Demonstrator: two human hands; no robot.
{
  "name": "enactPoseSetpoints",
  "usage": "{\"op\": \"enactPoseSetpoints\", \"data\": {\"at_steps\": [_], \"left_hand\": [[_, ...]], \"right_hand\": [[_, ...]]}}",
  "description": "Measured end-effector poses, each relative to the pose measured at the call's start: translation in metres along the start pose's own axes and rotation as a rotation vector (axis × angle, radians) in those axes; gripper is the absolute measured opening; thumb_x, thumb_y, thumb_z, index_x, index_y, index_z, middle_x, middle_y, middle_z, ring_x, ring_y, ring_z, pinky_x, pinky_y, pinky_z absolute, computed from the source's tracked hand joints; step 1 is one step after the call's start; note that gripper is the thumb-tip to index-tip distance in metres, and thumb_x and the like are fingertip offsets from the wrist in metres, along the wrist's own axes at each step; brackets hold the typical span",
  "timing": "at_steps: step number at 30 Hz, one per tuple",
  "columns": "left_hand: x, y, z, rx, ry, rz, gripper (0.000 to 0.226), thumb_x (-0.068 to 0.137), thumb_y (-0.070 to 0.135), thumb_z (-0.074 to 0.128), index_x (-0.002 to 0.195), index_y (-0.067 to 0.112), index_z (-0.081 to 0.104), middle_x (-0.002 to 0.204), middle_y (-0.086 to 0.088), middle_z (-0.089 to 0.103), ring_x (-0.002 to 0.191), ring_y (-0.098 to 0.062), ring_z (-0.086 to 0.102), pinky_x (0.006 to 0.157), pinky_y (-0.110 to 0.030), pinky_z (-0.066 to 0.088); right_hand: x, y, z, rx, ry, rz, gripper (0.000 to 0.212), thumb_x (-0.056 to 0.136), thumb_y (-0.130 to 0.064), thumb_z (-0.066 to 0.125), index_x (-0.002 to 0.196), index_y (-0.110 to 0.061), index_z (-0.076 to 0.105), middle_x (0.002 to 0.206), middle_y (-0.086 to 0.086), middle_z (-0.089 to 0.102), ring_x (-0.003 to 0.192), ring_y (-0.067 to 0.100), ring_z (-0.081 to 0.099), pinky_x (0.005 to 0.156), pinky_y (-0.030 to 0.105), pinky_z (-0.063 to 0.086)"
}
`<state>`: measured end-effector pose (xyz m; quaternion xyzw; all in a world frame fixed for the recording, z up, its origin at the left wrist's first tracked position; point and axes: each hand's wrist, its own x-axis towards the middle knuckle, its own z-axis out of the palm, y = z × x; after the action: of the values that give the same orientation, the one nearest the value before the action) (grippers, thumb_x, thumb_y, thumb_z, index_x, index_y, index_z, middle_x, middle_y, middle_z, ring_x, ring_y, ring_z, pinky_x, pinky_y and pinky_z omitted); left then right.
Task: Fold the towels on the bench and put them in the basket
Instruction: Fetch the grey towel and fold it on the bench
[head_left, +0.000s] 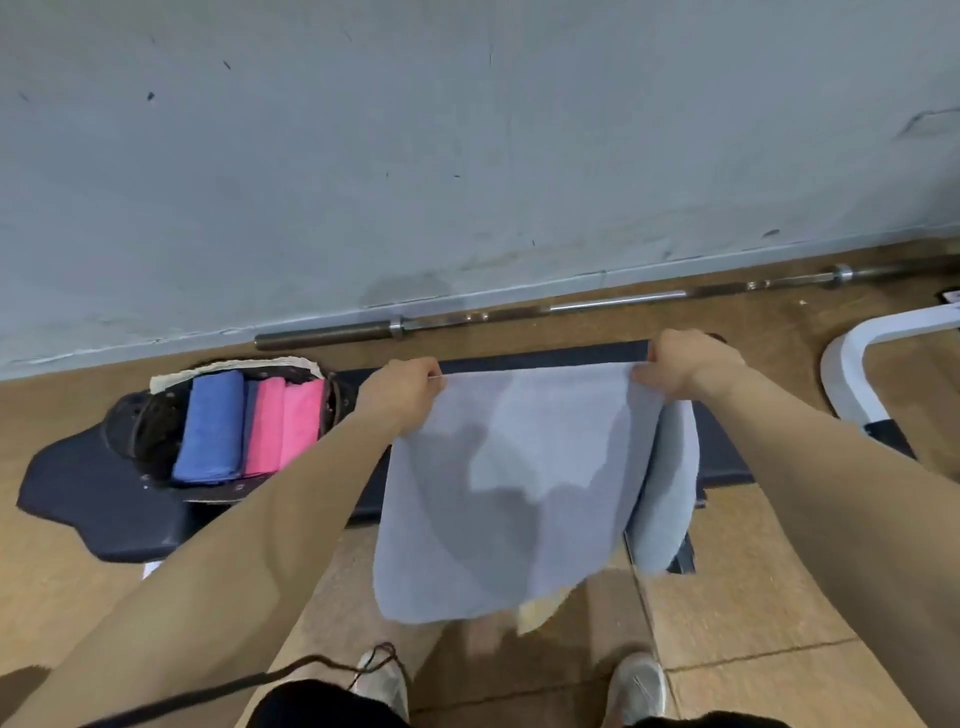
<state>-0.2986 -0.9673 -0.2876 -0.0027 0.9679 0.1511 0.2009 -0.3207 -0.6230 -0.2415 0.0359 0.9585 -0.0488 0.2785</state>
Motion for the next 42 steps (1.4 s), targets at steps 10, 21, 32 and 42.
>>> {"op": "enactPoseSetpoints", "data": {"at_steps": [10,21,32,42], "left_hand": [[0.159,-0.047,0.102,0.137,0.29,0.094,0.02,0.097,0.036,0.05,0.095,0.024,0.065,0.101,-0.004,0.067,0.094,-0.03,0.061,0.073,-0.037,0.048],[0.125,-0.034,0.116,0.116,0.399,0.181,0.037,0.095,0.035,0.05,0.13,0.025,0.055,0.132,-0.002,0.055,0.124,-0.028,0.047,0.101,-0.041,0.033],[-0.005,0.005,0.126,0.059,0.253,0.328,0.043,0.097,0.038,0.048,0.138,0.025,0.049,0.14,0.0,0.048,0.128,-0.024,0.044,0.104,-0.04,0.035],[-0.019,0.077,0.143,0.06,0.252,0.416,0.04,0.098,0.038,0.046,0.135,0.026,0.05,0.136,0.003,0.054,0.124,-0.024,0.05,0.103,-0.043,0.041]], "right_hand": [[0.193,-0.003,0.106,-0.062,0.32,0.013,0.016,0.091,-0.021,0.058,0.104,-0.013,0.062,0.108,0.014,0.067,0.102,0.037,0.064,0.073,0.035,0.046],[0.136,-0.009,0.156,0.246,0.565,-0.029,0.049,0.093,-0.021,0.053,0.141,-0.013,0.046,0.14,0.02,0.042,0.117,0.046,0.051,0.087,0.046,0.047],[-0.024,0.004,0.199,0.312,0.44,0.15,0.051,0.096,-0.033,0.052,0.145,-0.02,0.041,0.147,0.011,0.04,0.128,0.036,0.047,0.099,0.049,0.048],[-0.06,0.042,0.242,0.514,0.477,0.287,0.044,0.097,-0.027,0.05,0.14,-0.017,0.045,0.143,0.011,0.045,0.12,0.033,0.056,0.096,0.043,0.051]]}}
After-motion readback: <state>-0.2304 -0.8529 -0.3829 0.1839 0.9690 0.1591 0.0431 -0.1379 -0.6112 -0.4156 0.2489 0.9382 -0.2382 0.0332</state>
